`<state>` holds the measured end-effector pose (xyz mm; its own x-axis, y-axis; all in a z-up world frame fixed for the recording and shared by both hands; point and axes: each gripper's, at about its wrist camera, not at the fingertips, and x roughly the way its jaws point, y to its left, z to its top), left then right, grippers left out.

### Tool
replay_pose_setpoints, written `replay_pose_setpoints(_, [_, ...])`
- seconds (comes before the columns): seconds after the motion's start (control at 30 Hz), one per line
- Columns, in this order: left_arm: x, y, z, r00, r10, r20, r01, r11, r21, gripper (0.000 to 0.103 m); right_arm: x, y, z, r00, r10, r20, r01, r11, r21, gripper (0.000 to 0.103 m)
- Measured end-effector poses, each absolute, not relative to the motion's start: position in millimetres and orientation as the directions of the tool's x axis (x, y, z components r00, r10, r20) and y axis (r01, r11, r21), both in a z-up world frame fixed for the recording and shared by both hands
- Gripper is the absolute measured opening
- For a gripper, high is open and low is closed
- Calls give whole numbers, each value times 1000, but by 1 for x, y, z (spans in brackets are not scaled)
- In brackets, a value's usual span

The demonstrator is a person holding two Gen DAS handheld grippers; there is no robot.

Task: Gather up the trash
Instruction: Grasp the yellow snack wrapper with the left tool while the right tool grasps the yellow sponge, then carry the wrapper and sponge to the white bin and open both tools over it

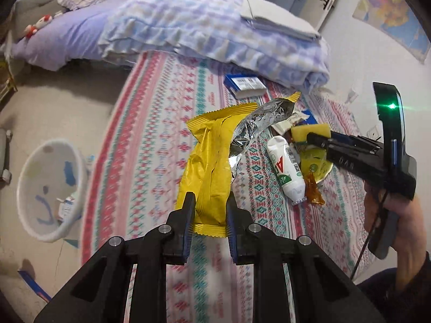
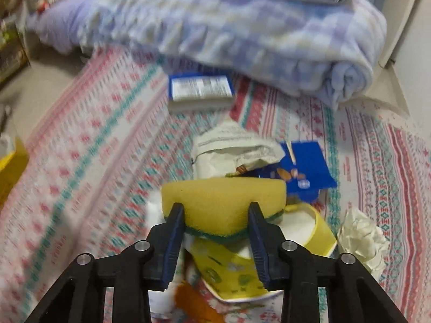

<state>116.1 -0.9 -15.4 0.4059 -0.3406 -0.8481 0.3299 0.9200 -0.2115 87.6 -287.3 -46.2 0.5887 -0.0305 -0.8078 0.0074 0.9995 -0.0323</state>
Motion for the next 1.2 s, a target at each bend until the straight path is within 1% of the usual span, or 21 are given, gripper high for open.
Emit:
replay_pose_setpoints(0.2, [109,44,-2,436,-341,-832,284,930,-232,23,77,-276,-12,672,-40,-740,40,999,-18,39])
replay_pose_setpoints(0.4, [114,98,-4,455,-347,-820,191,937,-291,23,66,-261,4,725,67,-685,-5,996,93,39])
replay_pose_setpoints(0.6, [122,145,-12,453,-351,-820,91,932,-350,23,61,-219,0,716,113,-689,-73,994,87,39])
replay_pose_setpoints(0.8, [129,197,-16,463,-353,-813,-25,911,-411,23,64,-171,-5,699,191,-689,-161,981,109,39])
replay_pose_setpoints(0.93, [134,222,-18,478,-328,-815,-86,906,-415,23,68,-138,-13,673,257,-694,-219,965,145,39])
replay_pose_setpoints(1.07, [146,234,-32,458,-314,-832,-124,904,-409,23,77,-102,-23,636,322,-701,-270,944,188,40])
replay_pose_setpoints(1.2, [159,243,-50,427,-328,-843,-170,886,-431,23,85,-62,-29,601,392,-696,-322,916,238,40])
